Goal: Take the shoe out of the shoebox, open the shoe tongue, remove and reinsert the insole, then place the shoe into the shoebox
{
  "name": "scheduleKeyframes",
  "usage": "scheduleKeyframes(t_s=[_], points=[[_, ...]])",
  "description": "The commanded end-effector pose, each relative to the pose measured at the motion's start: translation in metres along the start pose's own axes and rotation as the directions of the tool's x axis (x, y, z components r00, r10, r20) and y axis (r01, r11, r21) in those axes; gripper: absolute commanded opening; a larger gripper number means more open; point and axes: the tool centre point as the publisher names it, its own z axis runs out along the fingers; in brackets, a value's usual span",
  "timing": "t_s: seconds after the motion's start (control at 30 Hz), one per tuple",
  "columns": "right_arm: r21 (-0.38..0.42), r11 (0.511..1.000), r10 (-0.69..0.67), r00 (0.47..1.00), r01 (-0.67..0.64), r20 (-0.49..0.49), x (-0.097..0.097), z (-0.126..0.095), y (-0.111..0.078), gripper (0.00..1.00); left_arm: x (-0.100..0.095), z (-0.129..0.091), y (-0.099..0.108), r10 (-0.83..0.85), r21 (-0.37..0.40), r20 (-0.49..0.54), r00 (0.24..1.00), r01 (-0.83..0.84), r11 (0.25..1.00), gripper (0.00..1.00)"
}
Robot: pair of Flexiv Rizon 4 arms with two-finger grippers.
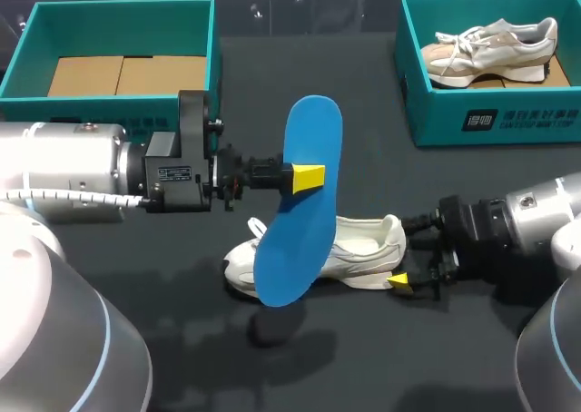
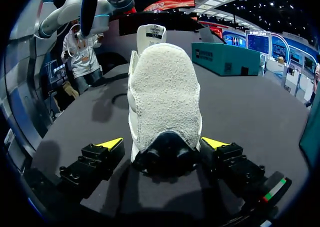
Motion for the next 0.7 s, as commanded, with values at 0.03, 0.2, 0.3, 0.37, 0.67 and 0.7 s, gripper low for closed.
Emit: scheduleKeyframes(t_s=[0.03,0.2,0.3,0.37,0.67,0.7], points=[[0.275,0.959,0.071,0.997,-0.071,0.008,0.009,-0.033,0.007,1.00,0.002,-0.001,0.003,0.001,0.004,0.003,1.000,-0.001,1.000,0.00],[0.275,0.959,0.071,0.997,-0.071,0.008,0.009,-0.033,0.007,1.00,0.002,-0.001,0.003,0.001,0.004,0.003,1.000,-0.001,1.000,0.00],[0.275,0.959,0.071,0.997,-0.071,0.008,0.009,-0.033,0.007,1.00,0.002,-0.001,0.003,0.001,0.004,0.003,1.000,-0.001,1.000,0.00],[0.275,0.959,0.071,0.997,-0.071,0.008,0.009,-0.033,0.007,1.00,0.002,-0.001,0.003,0.001,0.004,0.003,1.000,-0.001,1.000,0.00],[0.440,0.897,0.021,0.998,-0.048,0.065,0.017,-0.053,0.017,1.00,0.002,-0.001,0.003,0.001,0.004,0.003,1.000,-0.001,1.000,0.00],[0.491,0.870,0.012,0.997,-0.048,0.077,0.018,-0.057,0.019,1.00,0.002,-0.001,0.003,0.001,0.004,0.003,1.000,-0.001,1.000,0.00]])
